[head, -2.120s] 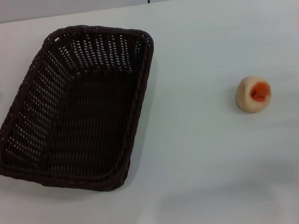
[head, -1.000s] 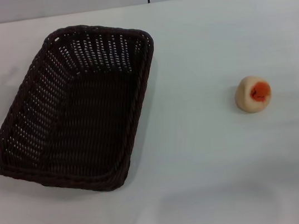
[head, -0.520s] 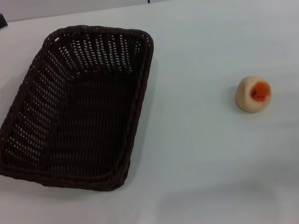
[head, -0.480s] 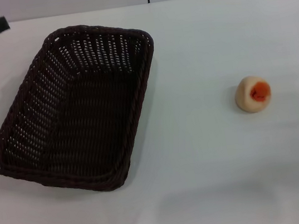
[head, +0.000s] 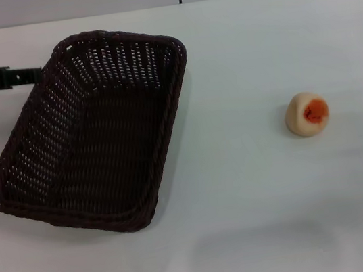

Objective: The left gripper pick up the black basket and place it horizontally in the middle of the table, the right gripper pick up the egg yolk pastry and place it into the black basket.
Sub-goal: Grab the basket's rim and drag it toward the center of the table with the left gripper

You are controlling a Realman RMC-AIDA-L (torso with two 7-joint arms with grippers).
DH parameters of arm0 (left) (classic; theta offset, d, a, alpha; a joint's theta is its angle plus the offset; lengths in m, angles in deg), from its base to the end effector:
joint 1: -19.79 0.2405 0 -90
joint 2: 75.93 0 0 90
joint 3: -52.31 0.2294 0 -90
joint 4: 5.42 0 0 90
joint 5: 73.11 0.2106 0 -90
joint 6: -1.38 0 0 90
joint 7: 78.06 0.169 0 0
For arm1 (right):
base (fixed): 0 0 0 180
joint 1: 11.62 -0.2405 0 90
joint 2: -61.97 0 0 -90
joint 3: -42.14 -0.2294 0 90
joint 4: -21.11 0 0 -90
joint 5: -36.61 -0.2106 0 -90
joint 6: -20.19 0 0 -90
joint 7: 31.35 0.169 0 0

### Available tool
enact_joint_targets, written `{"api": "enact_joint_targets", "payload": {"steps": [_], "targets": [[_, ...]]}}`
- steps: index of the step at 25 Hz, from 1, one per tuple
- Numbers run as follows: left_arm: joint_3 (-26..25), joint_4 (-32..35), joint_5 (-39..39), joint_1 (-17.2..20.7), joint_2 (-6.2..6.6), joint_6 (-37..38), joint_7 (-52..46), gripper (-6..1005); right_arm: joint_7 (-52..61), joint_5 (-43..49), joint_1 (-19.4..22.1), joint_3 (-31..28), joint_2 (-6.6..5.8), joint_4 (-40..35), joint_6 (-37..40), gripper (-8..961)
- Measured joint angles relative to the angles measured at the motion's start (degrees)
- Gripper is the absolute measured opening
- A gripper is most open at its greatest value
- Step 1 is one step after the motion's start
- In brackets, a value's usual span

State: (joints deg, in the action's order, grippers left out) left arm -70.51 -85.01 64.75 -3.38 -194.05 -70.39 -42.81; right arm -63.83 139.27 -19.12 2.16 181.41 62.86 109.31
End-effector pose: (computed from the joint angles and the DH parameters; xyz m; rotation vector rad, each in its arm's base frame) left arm -0.2346 0.3811 0.0885 -2.1022 -1.1764 -0.1614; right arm 0.2717 0.2731 0.0408 -1.0081 0.3559 0.5884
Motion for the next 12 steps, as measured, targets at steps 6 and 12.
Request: {"api": "enact_joint_targets", "payload": {"steps": [6, 12], "targets": [[3.2, 0.09, 4.25, -0.95, 0.01, -0.02, -1.42, 829, 0.11, 0.0, 0.03, 0.0, 0.0, 0.0, 0.0, 620], [5.08, 0.57, 6.82, -1.46, 0.0, -0.32, -2.13, 829, 0.13, 0.0, 0.03, 0.0, 0.0, 0.0, 0.0, 620]]}}
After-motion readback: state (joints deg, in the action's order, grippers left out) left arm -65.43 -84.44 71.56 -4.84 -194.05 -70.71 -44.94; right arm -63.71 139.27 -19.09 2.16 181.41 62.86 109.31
